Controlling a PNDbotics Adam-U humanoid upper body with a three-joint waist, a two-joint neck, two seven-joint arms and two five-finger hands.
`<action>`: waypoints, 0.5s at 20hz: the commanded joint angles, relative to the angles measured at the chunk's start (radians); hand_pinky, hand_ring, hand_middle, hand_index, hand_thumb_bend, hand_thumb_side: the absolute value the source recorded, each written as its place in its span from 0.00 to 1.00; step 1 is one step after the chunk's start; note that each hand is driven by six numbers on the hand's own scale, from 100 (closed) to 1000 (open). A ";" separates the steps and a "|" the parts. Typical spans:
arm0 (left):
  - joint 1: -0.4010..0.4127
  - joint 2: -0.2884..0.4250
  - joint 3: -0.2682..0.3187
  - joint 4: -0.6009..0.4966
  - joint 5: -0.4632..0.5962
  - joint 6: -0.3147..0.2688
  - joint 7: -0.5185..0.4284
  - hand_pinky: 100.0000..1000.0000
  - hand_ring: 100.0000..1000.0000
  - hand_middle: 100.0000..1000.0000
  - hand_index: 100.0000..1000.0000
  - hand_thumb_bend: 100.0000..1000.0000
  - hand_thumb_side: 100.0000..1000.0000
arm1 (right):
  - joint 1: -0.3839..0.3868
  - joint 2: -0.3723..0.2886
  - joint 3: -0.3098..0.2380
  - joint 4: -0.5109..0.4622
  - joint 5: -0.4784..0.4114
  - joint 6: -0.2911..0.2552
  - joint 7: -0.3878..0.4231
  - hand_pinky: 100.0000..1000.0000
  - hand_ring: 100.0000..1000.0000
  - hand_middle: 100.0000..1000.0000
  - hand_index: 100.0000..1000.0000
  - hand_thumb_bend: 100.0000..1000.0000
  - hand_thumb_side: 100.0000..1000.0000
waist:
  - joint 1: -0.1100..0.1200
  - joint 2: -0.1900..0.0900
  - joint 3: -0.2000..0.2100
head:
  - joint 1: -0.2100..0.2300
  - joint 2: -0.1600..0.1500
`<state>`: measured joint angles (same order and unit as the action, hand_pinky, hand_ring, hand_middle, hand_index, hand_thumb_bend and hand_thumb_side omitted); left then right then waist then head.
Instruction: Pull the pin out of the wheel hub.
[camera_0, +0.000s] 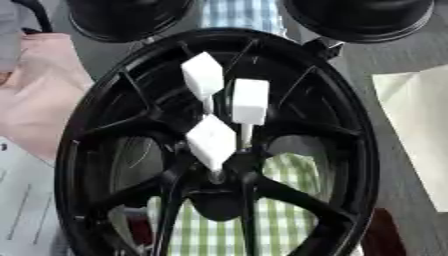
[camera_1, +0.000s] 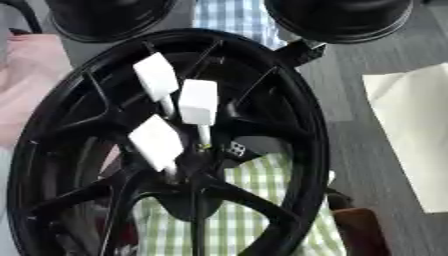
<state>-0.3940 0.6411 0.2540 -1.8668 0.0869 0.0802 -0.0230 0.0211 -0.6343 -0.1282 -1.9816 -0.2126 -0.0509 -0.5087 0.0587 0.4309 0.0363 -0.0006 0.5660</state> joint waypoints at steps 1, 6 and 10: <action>-0.011 -0.059 0.000 -0.011 0.055 -0.007 0.055 0.88 0.54 0.46 0.66 0.00 0.65 | -0.016 -0.008 0.000 -0.018 0.005 -0.002 0.006 0.79 0.49 0.56 0.61 0.00 0.67 | -0.020 -0.064 -0.003 | 0.008 -0.008; 0.017 -0.195 0.007 0.010 0.139 -0.011 0.139 0.88 0.54 0.46 0.66 0.01 0.69 | -0.039 0.005 0.010 -0.018 0.033 0.006 0.010 0.79 0.48 0.55 0.61 0.00 0.69 | -0.023 -0.062 -0.005 | 0.003 -0.013; 0.048 -0.265 -0.003 -0.006 0.205 -0.011 0.206 0.89 0.56 0.47 0.67 0.03 0.72 | -0.051 0.013 0.018 -0.018 0.050 0.013 0.008 0.79 0.48 0.55 0.61 0.00 0.67 | -0.021 -0.059 -0.002 | -0.001 -0.016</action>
<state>-0.3435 0.3727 0.2488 -1.8517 0.2704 0.0703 0.1612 -0.0262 -0.6084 -0.1069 -1.9816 -0.1740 -0.0407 -0.4996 0.0477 0.4309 0.0331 -0.0009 0.5609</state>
